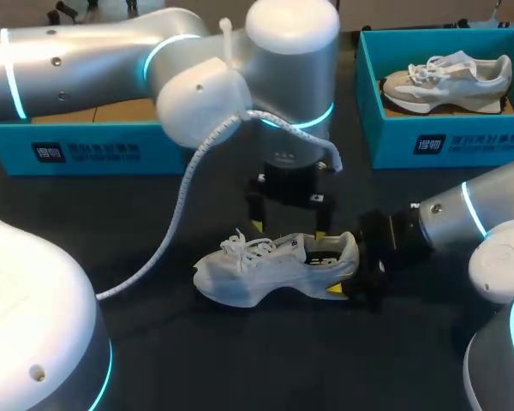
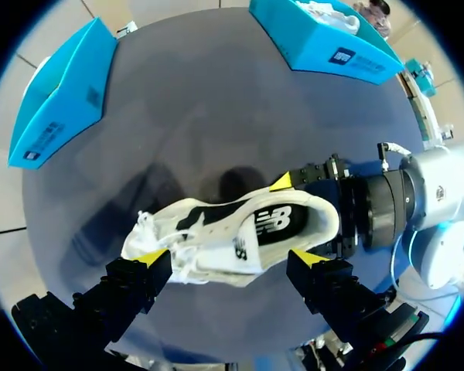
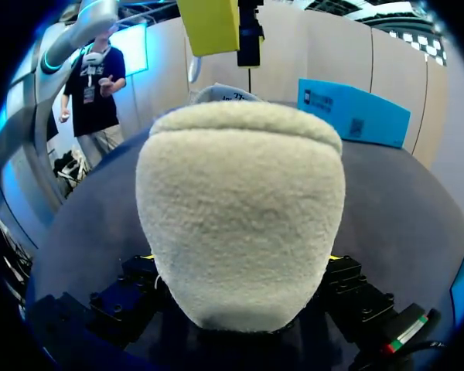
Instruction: Take the shoe out of the shoebox, open the shoe tongue, remove and reinsert the insole, then place the shoe into the shoebox
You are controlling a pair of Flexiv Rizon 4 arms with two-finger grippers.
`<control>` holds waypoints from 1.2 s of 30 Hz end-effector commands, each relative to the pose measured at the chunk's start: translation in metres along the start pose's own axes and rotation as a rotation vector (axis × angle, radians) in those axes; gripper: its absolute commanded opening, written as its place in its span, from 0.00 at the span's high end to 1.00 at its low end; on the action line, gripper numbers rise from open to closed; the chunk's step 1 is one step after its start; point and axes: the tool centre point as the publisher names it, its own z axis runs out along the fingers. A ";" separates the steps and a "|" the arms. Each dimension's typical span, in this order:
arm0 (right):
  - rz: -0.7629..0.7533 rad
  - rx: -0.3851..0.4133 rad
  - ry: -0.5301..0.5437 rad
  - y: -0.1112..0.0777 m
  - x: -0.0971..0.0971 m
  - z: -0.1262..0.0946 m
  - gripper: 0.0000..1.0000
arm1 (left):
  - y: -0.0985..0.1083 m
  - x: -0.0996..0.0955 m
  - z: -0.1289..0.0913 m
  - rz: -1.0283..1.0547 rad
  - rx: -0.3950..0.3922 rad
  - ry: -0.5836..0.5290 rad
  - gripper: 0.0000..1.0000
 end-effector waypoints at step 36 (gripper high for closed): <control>0.002 0.005 -0.002 0.000 -0.001 0.001 1.00 | -0.005 -0.026 0.057 -0.087 -0.076 -0.112 0.00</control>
